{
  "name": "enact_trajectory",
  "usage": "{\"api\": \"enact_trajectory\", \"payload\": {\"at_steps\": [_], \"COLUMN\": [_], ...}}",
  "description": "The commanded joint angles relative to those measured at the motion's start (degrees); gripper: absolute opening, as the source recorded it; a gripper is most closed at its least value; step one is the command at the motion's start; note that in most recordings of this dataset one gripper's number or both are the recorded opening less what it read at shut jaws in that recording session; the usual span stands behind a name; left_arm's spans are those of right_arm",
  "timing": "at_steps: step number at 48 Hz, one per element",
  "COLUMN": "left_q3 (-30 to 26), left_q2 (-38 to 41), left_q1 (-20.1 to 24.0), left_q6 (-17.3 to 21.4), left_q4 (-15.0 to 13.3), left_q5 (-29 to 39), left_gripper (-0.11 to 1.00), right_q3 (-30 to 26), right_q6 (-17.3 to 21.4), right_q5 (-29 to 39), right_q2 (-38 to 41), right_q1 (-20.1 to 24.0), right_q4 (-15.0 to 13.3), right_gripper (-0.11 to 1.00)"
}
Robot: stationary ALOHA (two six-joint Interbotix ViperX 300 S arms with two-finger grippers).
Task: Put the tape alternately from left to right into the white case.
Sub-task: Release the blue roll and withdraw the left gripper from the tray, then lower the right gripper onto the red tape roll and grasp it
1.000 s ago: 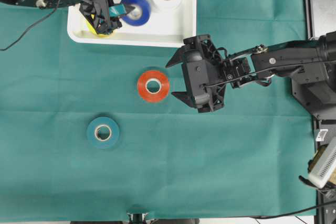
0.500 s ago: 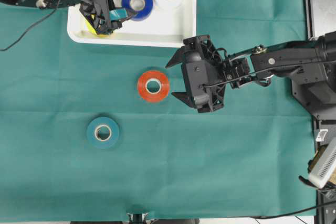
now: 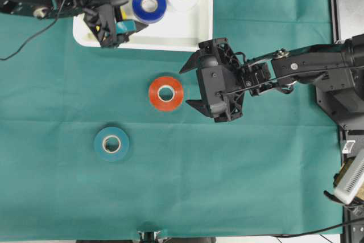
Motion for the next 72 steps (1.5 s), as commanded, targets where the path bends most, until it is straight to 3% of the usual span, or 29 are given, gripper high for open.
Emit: {"api": "enact_trajectory", "payload": {"at_steps": [1, 27, 49, 72], "left_q3": [0.5, 7.5, 10.6, 11.2], "left_q2": [-3.1, -10.2, -11.7, -11.8], "left_q1": [-1.0, -9.1, -17.1, -17.8], "left_q6": [0.0, 0.0, 0.0, 0.0], "left_q4": [0.1, 0.1, 0.1, 0.1], "left_q5": [-0.2, -0.1, -0.2, -0.1], "left_gripper": [0.92, 0.92, 0.92, 0.92], "right_q3": [-1.1, -1.2, -1.2, -1.3], "right_q6": [0.0, 0.0, 0.0, 0.1], "right_q5": [-0.4, -0.4, -0.4, -1.8], "right_q2": [-0.4, -0.4, -0.4, -0.4], "right_q1": [0.2, 0.2, 0.2, 0.7], "right_q4": [0.1, 0.1, 0.1, 0.1], "right_gripper": [0.82, 0.82, 0.82, 0.82]}}
